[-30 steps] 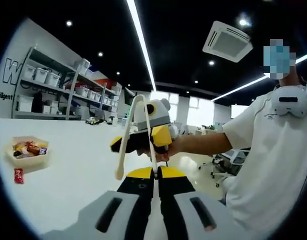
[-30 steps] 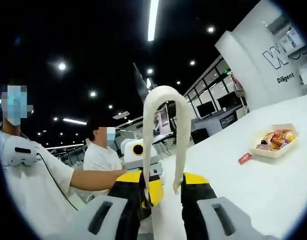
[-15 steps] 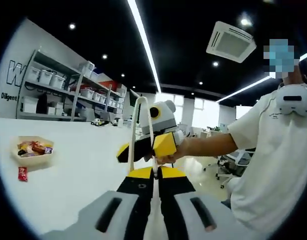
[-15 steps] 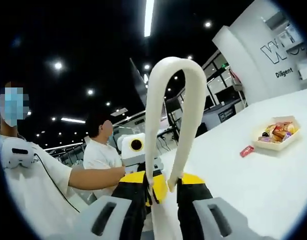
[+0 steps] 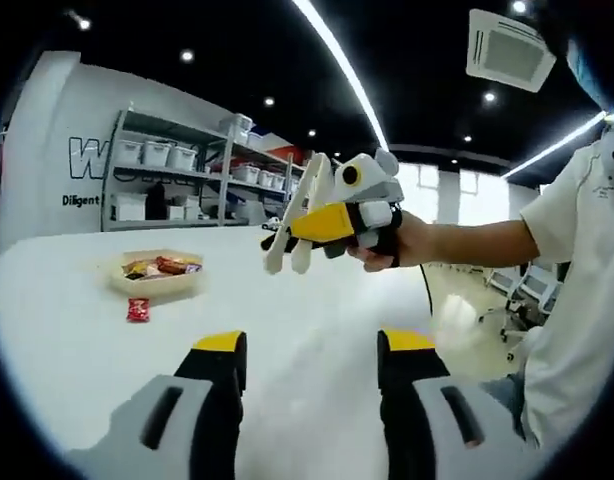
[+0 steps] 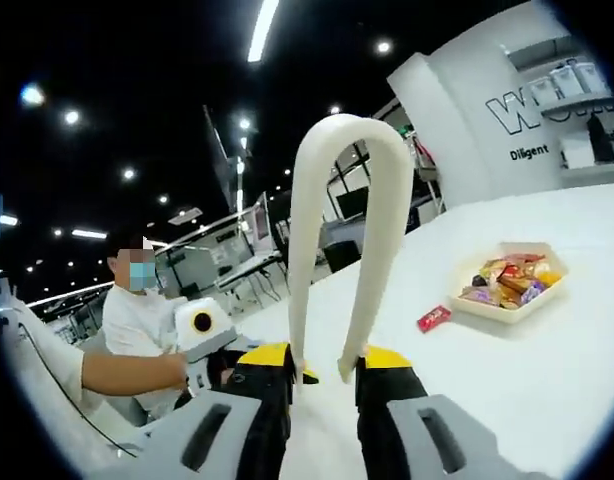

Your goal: Place the target food into the container with the food tongs after gripping and lifting it, then release it inside without dropping or visibly crushing the food.

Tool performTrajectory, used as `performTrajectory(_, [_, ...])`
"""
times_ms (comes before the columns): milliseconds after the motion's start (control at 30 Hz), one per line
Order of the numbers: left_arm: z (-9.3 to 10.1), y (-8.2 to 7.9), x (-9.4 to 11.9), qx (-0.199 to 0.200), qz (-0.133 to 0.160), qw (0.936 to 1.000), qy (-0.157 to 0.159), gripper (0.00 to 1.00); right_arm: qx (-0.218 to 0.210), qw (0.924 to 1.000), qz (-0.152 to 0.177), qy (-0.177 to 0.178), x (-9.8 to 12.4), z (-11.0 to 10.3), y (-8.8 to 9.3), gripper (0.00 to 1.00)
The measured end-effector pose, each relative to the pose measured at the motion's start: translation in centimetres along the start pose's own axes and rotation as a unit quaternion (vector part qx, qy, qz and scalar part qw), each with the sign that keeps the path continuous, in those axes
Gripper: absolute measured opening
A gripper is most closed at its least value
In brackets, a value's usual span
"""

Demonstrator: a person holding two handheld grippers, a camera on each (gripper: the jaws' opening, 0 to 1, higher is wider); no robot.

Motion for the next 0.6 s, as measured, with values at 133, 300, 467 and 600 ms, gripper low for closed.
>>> performTrajectory(133, [-0.5, 0.3, 0.2, 0.004, 0.005, 0.9998, -0.02, 0.69, 0.009, 0.9995, -0.003, 0.03, -1.7, 0.9, -0.7, 0.2])
performTrajectory(300, [-1.4, 1.0, 0.7, -0.025, 0.007, 0.9982, -0.055, 0.75, 0.013, 0.9959, -0.004, 0.09, -3.7, 2.7, -1.5, 0.21])
performTrajectory(467, [-2.2, 0.7, 1.3, -0.028, 0.033, 0.9961, -0.077, 0.8, 0.003, 0.9943, -0.019, 0.105, -5.6, 3.9, -1.4, 0.21])
performTrajectory(600, [-2.9, 0.9, 1.7, -0.027, 0.035, 0.994, -0.1, 0.87, 0.012, 0.9907, -0.029, 0.132, -7.7, 5.0, -1.6, 0.22])
Point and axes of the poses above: the point that each gripper's makers call its tool centre point, and the gripper's own axes: x roughly backward along the fingers, z roughly to its right, y roughly out of its underside, the point moved 10 cm from there along x, roughly backward along the fingers, and after that the axes turned 5 degrees about -y, right-handed, at the moved point
